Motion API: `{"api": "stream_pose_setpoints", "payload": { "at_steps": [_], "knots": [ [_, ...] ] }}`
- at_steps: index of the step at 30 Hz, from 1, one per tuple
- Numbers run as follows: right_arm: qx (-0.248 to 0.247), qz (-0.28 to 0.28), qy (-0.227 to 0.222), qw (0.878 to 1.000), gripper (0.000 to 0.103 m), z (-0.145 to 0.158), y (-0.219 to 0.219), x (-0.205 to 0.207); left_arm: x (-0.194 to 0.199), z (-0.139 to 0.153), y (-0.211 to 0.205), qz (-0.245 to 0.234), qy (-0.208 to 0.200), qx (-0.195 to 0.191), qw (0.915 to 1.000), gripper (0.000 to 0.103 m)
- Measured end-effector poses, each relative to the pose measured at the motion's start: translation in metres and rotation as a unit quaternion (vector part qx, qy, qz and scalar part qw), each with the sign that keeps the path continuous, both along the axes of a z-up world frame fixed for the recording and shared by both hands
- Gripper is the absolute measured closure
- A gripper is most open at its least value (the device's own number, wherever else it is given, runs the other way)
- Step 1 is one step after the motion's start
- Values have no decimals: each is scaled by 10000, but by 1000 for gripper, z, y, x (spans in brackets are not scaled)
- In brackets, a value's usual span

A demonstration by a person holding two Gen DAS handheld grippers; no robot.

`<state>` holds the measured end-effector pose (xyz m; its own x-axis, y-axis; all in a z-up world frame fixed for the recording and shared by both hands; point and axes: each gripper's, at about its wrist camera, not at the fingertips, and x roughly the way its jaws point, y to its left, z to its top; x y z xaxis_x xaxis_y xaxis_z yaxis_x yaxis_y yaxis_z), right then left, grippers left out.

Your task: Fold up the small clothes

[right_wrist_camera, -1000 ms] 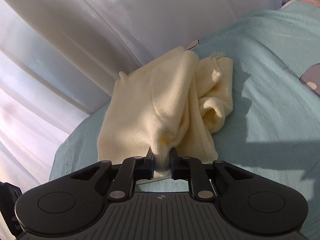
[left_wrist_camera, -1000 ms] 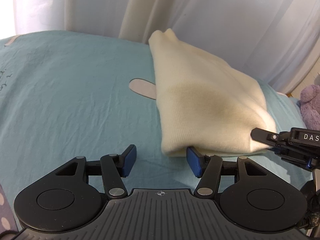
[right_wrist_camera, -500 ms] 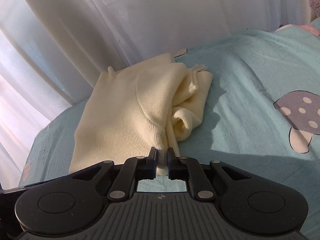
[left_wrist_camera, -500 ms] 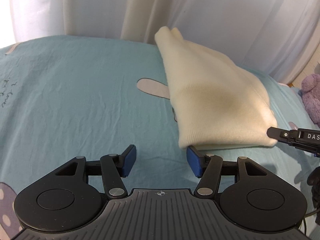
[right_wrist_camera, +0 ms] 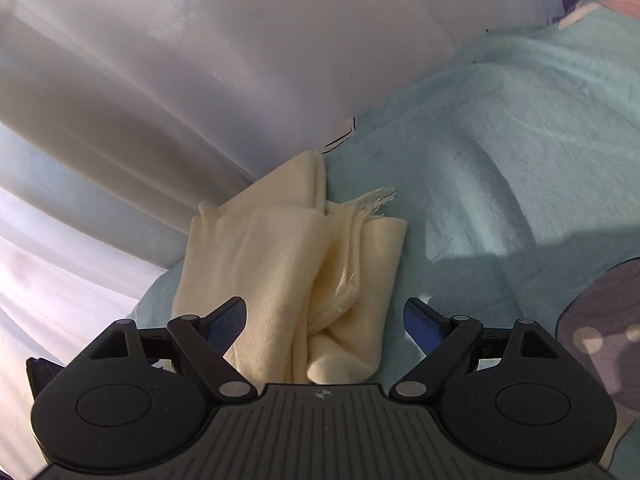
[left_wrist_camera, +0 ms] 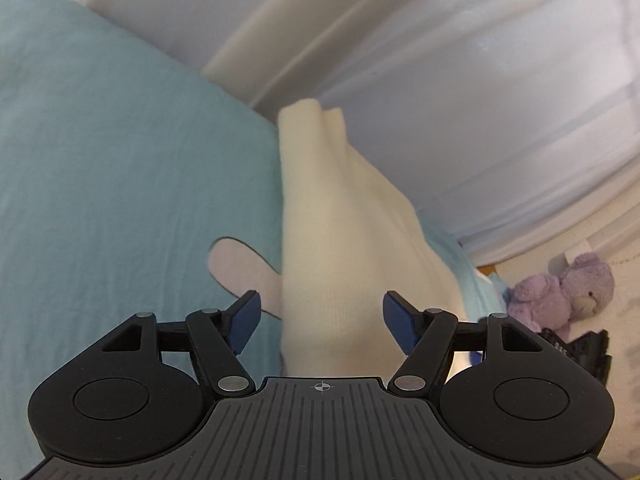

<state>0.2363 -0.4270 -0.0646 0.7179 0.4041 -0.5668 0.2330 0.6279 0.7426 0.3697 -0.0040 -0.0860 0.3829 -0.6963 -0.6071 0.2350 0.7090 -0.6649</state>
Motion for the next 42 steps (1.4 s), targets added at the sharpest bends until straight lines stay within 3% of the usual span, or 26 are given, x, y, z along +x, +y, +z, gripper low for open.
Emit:
{"api": "stream_pose_setpoints", "payload": {
  "at_steps": [4,7,9,11,15,22,25,27,30,32,34,36,38,41,42],
  "knots": [
    [379,106,-131,9991,18,-8,0,13,16,-15,-12,-97,240,-40,9997,33],
    [686,194,-118,9974,33,-16,6,25,22,-21,-13,-25,478,-358,9982,40],
    [615,301,-160,9975,47,-19,14,32,24,-24,-20,-86,462,-290,9985,47],
    [635,389,-193,9970,49,-21,21,38,25,-24,-23,-107,368,-234,9990,51],
    [737,471,-239,9959,63,-18,35,45,22,-14,-27,-59,187,-12,9998,61],
    [701,1240,-584,9881,66,23,91,38,-24,45,2,134,-644,143,9977,64],
    [702,1657,-617,9817,66,27,123,35,-57,59,38,492,-756,291,9955,63],
    [314,1931,-625,9787,63,29,150,33,-78,57,58,728,-726,566,9931,61],
    [-615,1968,-445,9775,46,35,176,25,-96,41,75,983,-509,1315,9851,58],
    [-1434,1661,-504,9743,45,48,181,15,-104,34,86,1296,-456,1715,9756,60],
    [-1924,1220,-713,9711,45,66,181,8,-112,40,98,1569,-673,1756,9695,60],
    [-1914,1048,-1091,9698,44,85,190,6,-115,49,99,1766,-970,1812,9626,59],
    [-1647,1336,-1322,9683,44,93,210,16,-111,57,90,1919,-1257,1916,9543,47],
    [-1645,1884,-1269,9599,45,86,255,38,-90,60,73,2232,-1412,2117,9410,44],
    [-1820,1941,-1232,9560,51,80,268,44,-81,59,66,2345,-1417,2238,9353,43]
  ]
}}
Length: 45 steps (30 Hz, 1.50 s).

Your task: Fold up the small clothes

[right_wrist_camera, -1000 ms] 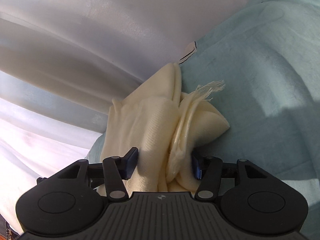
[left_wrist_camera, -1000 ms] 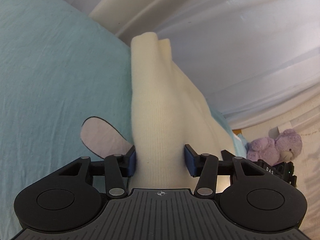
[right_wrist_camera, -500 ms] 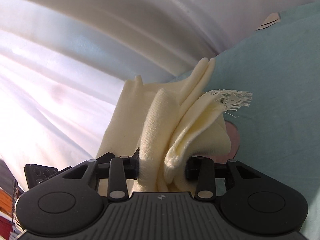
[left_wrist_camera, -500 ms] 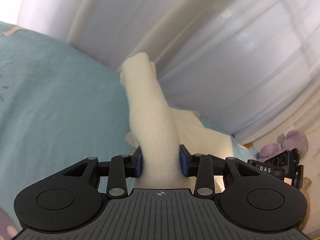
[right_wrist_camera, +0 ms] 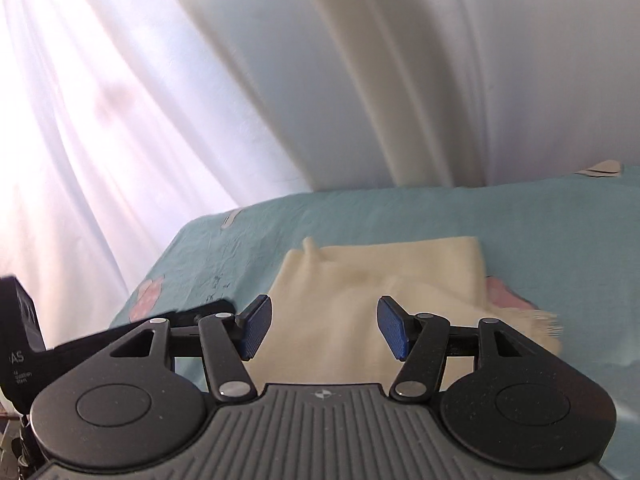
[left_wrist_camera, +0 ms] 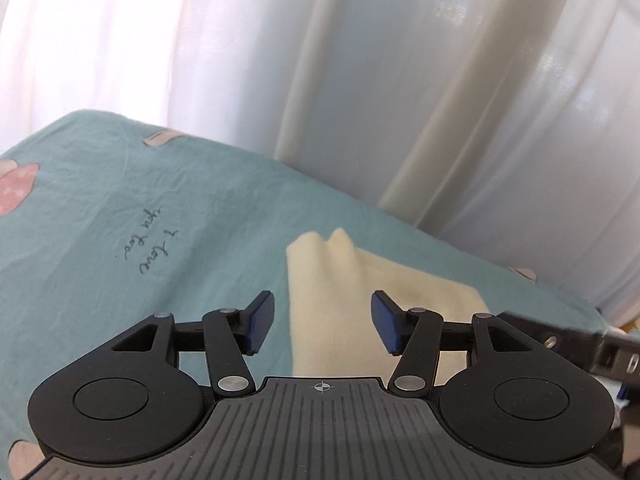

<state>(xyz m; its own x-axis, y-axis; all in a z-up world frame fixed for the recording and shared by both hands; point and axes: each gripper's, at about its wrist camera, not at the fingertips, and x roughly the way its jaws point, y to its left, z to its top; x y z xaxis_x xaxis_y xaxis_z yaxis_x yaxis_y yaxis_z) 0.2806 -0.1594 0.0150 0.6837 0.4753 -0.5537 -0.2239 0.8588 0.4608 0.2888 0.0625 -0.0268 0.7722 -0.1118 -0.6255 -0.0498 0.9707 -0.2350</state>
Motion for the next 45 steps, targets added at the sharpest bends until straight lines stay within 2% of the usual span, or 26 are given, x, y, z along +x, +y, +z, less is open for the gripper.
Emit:
{"api": "stream_pose_setpoints", "payload": {
  "at_steps": [1,2,3,5,7,9,11,15,20,23,26,27,30,32,35,38,40,42,44,45],
  "knots": [
    [-249,-82,8,9997,56,-7,11,7,9,-4,-6,23,7,80,10000,42],
    [-590,-290,39,9978,67,-14,17,13,18,-8,-13,74,40,217,9997,44],
    [-943,-489,38,9943,67,-22,22,20,27,-12,-20,134,87,359,9992,42],
    [-1220,-736,103,9897,67,-39,17,25,43,-23,-30,40,169,519,9985,41],
    [-1547,-914,-117,9837,71,-47,9,23,55,-36,-40,-28,254,735,9970,39],
    [-1400,-1003,-205,9848,71,-53,-2,20,66,-48,-49,-149,507,949,9941,38],
    [-1307,-1091,-246,9851,71,-57,-7,20,68,-55,-53,-31,461,1032,9936,26],
    [-1486,-1142,-360,9816,70,-57,-5,11,70,-58,-57,-51,464,1104,9928,24],
    [-1487,-1192,-421,9808,69,-60,0,16,70,-60,-50,50,497,846,9952,20],
    [-1536,-1216,-437,9796,68,-62,2,18,73,-62,-42,165,571,647,9961,12],
    [-1450,-1230,-459,9807,68,-64,2,18,70,-63,-36,296,603,504,9965,11],
    [-1365,-1210,-441,9822,68,-63,-2,14,66,-61,-33,323,612,448,9966,11],
    [-1212,-1213,-311,9847,68,-52,-14,-9,36,-50,-10,59,888,-95,9960,16],
    [-912,-1134,-336,9888,66,-41,-27,-43,-7,-35,8,-49,626,-343,9974,17],
    [-255,-974,-167,9948,48,-34,-57,-112,-74,-19,21,-139,294,-125,9994,17],
    [519,-716,427,9952,48,-45,-76,-157,-128,-18,23,-432,296,57,9986,17],
    [883,-456,725,9924,48,-55,-76,-170,-151,-23,18,-625,379,330,9968,17],
    [870,-365,761,9926,48,-61,-67,-171,-168,-29,9,-836,305,688,9936,17],
    [974,-323,777,9917,49,-63,-60,-163,-171,-35,0,-952,421,914,9904,17],
    [1045,-385,840,9902,58,-65,-58,-158,-170,-38,-2,-959,455,925,9900,17]
  ]
}}
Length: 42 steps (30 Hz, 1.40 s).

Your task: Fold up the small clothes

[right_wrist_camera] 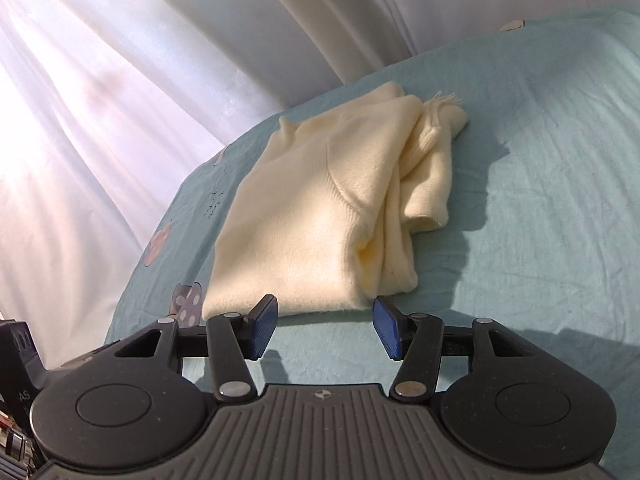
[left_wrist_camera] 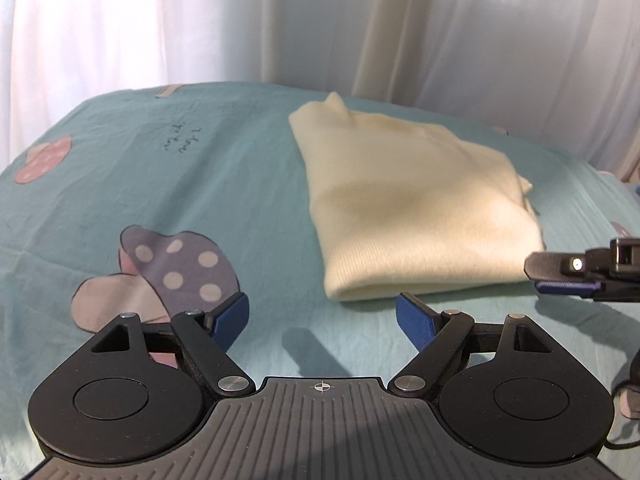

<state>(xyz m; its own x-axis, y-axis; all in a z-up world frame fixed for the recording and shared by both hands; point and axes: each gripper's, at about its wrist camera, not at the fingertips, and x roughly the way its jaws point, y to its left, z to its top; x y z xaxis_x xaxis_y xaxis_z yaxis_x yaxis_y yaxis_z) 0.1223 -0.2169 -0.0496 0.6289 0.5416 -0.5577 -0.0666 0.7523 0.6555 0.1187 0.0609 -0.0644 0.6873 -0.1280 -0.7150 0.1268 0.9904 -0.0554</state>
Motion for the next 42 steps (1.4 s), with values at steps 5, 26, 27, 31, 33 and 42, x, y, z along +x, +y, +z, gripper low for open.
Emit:
{"api": "stream_pose_setpoints", "payload": {
  "at_steps": [5,26,27,31,33,42],
  "knots": [
    [537,-215,-193,9981,97,0,-9,3,14,-15,-6,309,365,48,9988,21],
    [-2009,165,-473,9783,102,20,38,22,46,10,-17,535,80,-14,9985,24],
    [-2149,162,-396,9757,103,12,39,26,51,5,-22,493,137,145,9986,24],
    [-2049,194,-537,9771,103,9,34,21,59,-5,-28,550,348,427,9970,23],
    [-2108,226,-541,9758,103,9,35,20,59,-6,-27,567,361,376,9970,23],
    [-2208,285,-343,9743,103,14,38,5,56,-9,-23,601,521,318,9963,16]
  ]
}}
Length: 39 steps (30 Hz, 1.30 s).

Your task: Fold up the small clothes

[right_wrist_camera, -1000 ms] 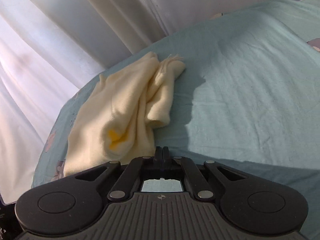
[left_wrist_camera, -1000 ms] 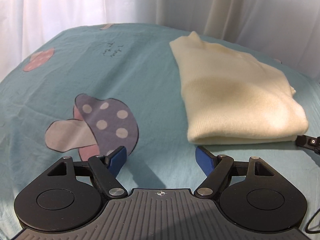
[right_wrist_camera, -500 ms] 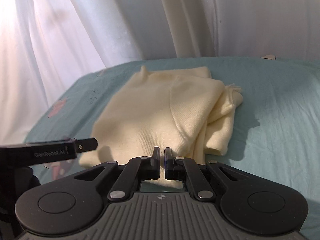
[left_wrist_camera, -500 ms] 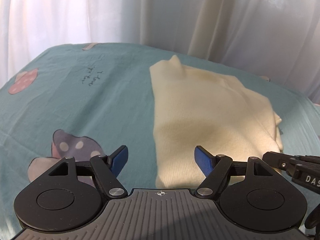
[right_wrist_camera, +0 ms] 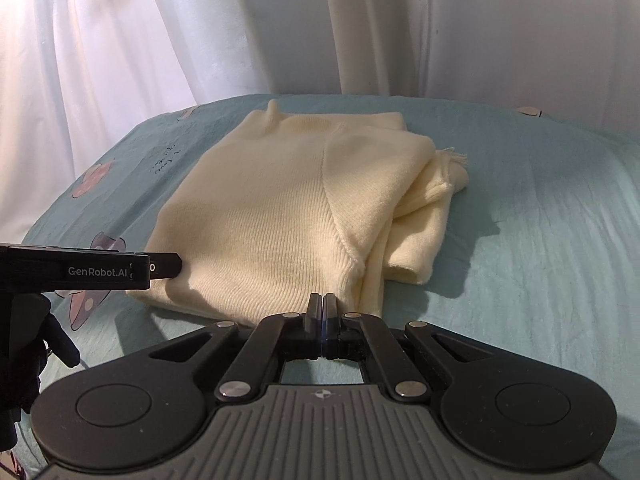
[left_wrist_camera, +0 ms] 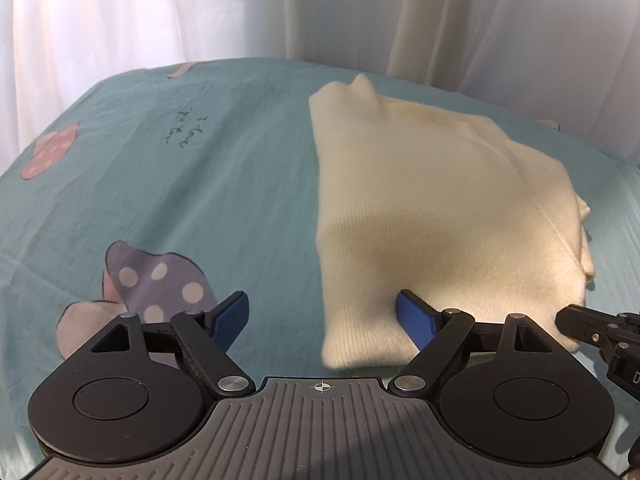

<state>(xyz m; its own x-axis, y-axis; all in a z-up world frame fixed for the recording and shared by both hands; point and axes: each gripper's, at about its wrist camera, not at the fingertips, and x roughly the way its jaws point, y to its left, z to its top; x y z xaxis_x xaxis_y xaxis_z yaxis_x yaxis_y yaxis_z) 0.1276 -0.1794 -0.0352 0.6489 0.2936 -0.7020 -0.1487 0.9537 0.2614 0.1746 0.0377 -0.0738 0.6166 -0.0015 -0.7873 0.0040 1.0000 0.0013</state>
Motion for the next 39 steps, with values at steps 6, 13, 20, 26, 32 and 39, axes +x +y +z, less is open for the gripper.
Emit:
{"api": "stream_pose_setpoints", "payload": {
  "at_steps": [6,13,20,26,32,39],
  "knots": [
    [-156,-156,465,9987,32,-1,-4,-44,-9,4,3,26,218,-54,9997,6],
    [-270,-160,545,9980,4,13,-6,-65,-9,-16,-5,-139,874,226,9958,0],
    [-853,-96,875,9925,4,27,12,-46,-12,-19,-1,-235,747,160,9968,0],
    [-1014,-64,1294,9864,4,30,23,-30,-5,-18,1,-300,744,181,9966,0],
    [-1454,-270,1365,9795,4,37,31,-16,-9,-2,2,-109,741,520,9958,0],
    [-1386,-488,1417,9790,4,49,35,-4,-28,39,-1,-80,329,597,9976,0]
  ]
}}
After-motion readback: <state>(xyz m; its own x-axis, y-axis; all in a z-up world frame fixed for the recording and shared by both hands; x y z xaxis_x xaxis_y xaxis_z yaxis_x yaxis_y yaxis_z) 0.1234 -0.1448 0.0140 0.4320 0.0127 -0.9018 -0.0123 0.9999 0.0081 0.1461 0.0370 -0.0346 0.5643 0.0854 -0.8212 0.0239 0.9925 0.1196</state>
